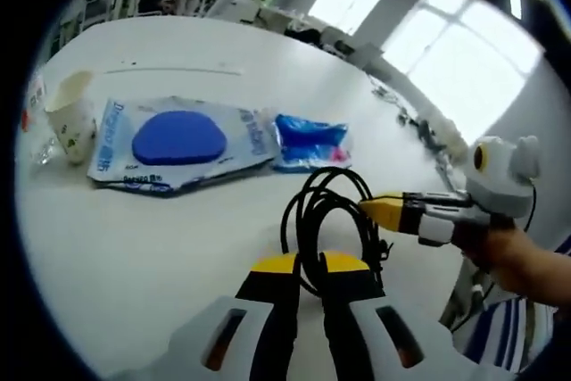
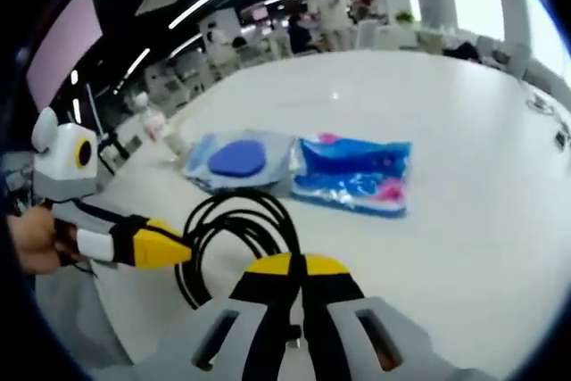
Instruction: Arrange the tabletop items into an orderly group along one side of the table until the central work area is clear of visible clutter.
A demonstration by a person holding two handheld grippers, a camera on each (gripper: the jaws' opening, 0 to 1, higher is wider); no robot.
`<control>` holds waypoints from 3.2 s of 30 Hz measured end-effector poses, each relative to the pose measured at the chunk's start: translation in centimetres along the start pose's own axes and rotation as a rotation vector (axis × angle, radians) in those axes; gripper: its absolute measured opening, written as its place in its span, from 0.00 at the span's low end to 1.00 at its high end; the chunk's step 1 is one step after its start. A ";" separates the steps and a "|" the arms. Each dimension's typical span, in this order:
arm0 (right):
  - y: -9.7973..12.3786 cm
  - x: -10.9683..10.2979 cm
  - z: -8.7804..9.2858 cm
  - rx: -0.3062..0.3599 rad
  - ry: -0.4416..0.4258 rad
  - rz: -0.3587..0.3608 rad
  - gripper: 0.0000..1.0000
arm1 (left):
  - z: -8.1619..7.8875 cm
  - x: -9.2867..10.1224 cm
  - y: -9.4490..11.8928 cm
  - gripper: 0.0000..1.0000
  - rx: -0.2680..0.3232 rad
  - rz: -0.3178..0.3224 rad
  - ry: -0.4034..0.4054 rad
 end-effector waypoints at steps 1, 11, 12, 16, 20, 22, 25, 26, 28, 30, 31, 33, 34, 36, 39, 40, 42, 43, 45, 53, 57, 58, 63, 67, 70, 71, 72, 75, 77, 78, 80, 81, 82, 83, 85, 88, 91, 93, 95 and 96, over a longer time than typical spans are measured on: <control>-0.1 0.2 0.0 -0.004 0.003 0.001 0.00 | 0.0 0.1 -0.2 0.08 -0.003 0.002 -0.001; -1.4 2.1 0.0 -0.012 -0.006 -0.003 0.00 | -0.2 -0.2 -2.4 0.07 -0.035 -0.003 0.013; -1.5 2.2 0.0 -0.015 -0.006 -0.005 0.00 | -0.2 -0.2 -2.5 0.07 -0.037 -0.005 0.012; -2.1 2.4 0.0 -0.023 -0.004 -0.013 0.00 | -0.3 -0.6 -3.0 0.07 -0.044 -0.019 0.019; -2.7 2.5 -0.1 -0.024 -0.006 -0.023 0.00 | -0.5 -1.0 -3.3 0.07 -0.046 -0.033 0.030; -3.0 2.5 -0.1 -0.027 -0.005 -0.026 0.00 | -0.5 -1.3 -3.6 0.07 -0.051 -0.039 0.036; -3.4 2.5 -0.1 -0.028 -0.004 -0.029 0.00 | -0.4 -1.5 -3.7 0.07 -0.057 -0.050 0.047; -3.4 2.5 -0.1 -0.028 -0.001 -0.031 0.00 | -0.4 -1.5 -3.8 0.07 -0.060 -0.054 0.046; -3.7 2.5 -0.2 -0.030 0.003 -0.036 0.00 | -0.4 -1.7 -3.9 0.07 -0.066 -0.060 0.049; -3.9 2.5 -0.1 -0.032 0.004 -0.039 0.00 | -0.2 -1.9 -4.0 0.07 -0.072 -0.069 0.061; -3.9 2.5 -0.1 -0.034 0.000 -0.041 0.00 | -0.2 -2.0 -4.0 0.07 -0.073 -0.073 0.065; -4.0 2.5 0.0 -0.039 -0.006 -0.039 0.00 | -0.2 -1.9 -4.0 0.07 -0.071 -0.077 0.071; -4.1 2.6 0.1 -0.039 -0.013 -0.039 0.00 | -0.1 -1.9 -4.0 0.07 -0.071 -0.078 0.071; -4.1 2.6 0.1 -0.036 -0.021 -0.042 0.00 | -0.1 -2.0 -4.1 0.07 -0.072 -0.080 0.068; -4.1 2.6 0.1 -0.040 -0.021 -0.046 0.00 | -0.2 -2.0 -4.2 0.08 -0.072 -0.081 0.078; -4.1 2.6 0.2 -0.043 -0.018 -0.046 0.00 | -0.2 -2.0 -4.2 0.08 -0.072 -0.081 0.078; -4.1 2.6 0.1 -0.046 -0.022 -0.048 0.00 | -0.2 -2.0 -4.1 0.08 -0.070 -0.081 0.079; -4.1 2.6 0.2 -0.046 -0.025 -0.048 0.00 | -0.2 -2.0 -4.1 0.08 -0.068 -0.082 0.081; -4.2 2.7 0.2 -0.045 -0.032 -0.049 0.00 | -0.1 -2.0 -4.1 0.08 -0.066 -0.082 0.084; -4.2 2.6 0.1 -0.057 -0.044 -0.051 0.00 | -0.1 -2.0 -4.2 0.08 -0.072 -0.086 0.068; -4.2 2.7 0.1 -0.056 -0.021 -0.039 0.02 | -0.2 -1.9 -4.2 0.09 -0.080 -0.089 0.083; -4.3 2.7 0.0 -0.051 -0.033 -0.030 0.03 | -0.2 -1.9 -4.2 0.09 -0.084 -0.088 0.074; -3.9 2.4 -0.5 -0.013 -0.069 -0.043 0.18 | -0.5 -1.8 -3.6 0.14 -0.067 -0.094 0.062; -3.6 1.8 -0.9 0.012 -0.050 -0.051 0.23 | -1.5 -1.5 -3.0 0.26 -0.023 -0.101 0.037; -3.3 1.4 -1.3 0.036 -0.051 -0.070 0.26 | -1.8 -2.0 -2.5 0.41 -0.001 -0.131 0.016; -3.2 1.2 -1.4 0.041 -0.049 -0.081 0.29 | -1.8 -2.1 -2.5 0.46 0.002 -0.134 0.017; -3.2 1.0 -1.4 0.041 -0.053 -0.093 0.31 | -1.8 -2.3 -2.3 0.50 0.008 -0.140 0.022; -2.4 0.0 -1.9 0.086 -0.073 -0.125 0.43 | -1.7 -2.7 -1.6 0.58 0.026 -0.149 0.021; -1.9 -0.2 -2.3 0.132 -0.103 -0.116 0.55 | -1.5 -2.7 -1.0 0.65 0.042 -0.146 0.022; -1.6 -0.4 -2.4 0.153 -0.105 -0.118 0.60 | -1.4 -2.7 -0.7 0.68 0.047 -0.143 0.023; -1.2 -0.5 -2.4 0.165 -0.110 -0.118 0.69 | -1.2 -2.7 -0.1 0.75 0.058 -0.135 0.025; -1.0 -0.6 -2.4 0.169 -0.113 -0.117 0.72 | -1.0 -2.7 0.2 0.77 0.060 -0.126 0.025; -0.7 -0.7 -2.4 0.170 -0.123 -0.116 0.75 | -0.9 -2.7 0.4 0.78 0.061 -0.123 0.023; -0.5 -0.7 -2.4 0.172 -0.133 -0.114 0.79 | -0.8 -2.8 0.8 0.80 0.066 -0.118 0.010; 0.1 -0.9 -2.6 0.194 -0.127 -0.111 0.87 | -0.7 -3.0 1.6 0.83 0.072 -0.115 -0.021; 1.2 -1.1 -3.0 0.238 -0.129 -0.115 0.93 | -0.8 -3.5 3.0 0.90 0.086 -0.114 -0.046; 2.2 -1.4 -3.3 0.265 -0.138 -0.125 0.99 | -1.0 -3.8 4.6 0.94 0.101 -0.108 -0.054; 2.9 -1.7 -3.3 0.276 -0.138 -0.129 1.00 | -1.2 -4.1 5.6 0.97 0.106 -0.112 -0.069; 3.4 -1.8 -3.2 0.282 -0.133 -0.126 1.00 | -1.3 -4.4 6.9 1.00 0.123 -0.105 -0.086; 3.7 -1.9 -3.2 0.286 -0.129 -0.123 1.00 | -1.4 -4.6 7.7 1.00 0.129 -0.097 -0.087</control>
Point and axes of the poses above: the point that each gripper's makers call its tool centre point, and the gripper's own axes: y roughly backward along the fingers, x roughly to its right, z roughly out of its underside, the point moved 5 cm from there along y, roughly backward along the fingers, and after that the axes turned 2 degrees about y, right-handed, at the moved point
